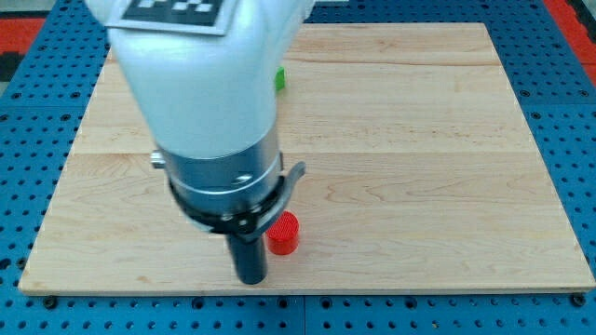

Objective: Push the red circle closer to the group of blocks

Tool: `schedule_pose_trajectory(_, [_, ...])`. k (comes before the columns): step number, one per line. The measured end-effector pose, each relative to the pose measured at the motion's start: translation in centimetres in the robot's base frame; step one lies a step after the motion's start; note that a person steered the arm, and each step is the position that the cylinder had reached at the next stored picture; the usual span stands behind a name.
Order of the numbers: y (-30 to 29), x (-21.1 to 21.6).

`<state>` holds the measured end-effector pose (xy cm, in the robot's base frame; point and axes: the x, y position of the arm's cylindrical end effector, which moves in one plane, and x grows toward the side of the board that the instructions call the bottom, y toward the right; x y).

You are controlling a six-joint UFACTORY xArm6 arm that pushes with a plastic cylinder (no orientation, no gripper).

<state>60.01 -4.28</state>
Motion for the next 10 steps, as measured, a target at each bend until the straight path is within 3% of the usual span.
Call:
schedule_pose_trajectory(2, [4.9, -5.8])
schedule_pose_trajectory(5, [5.6, -20.2])
schedule_pose_trajectory(8, [8.7, -22.8])
schedule_pose_trajectory(10, [2.4, -27.3])
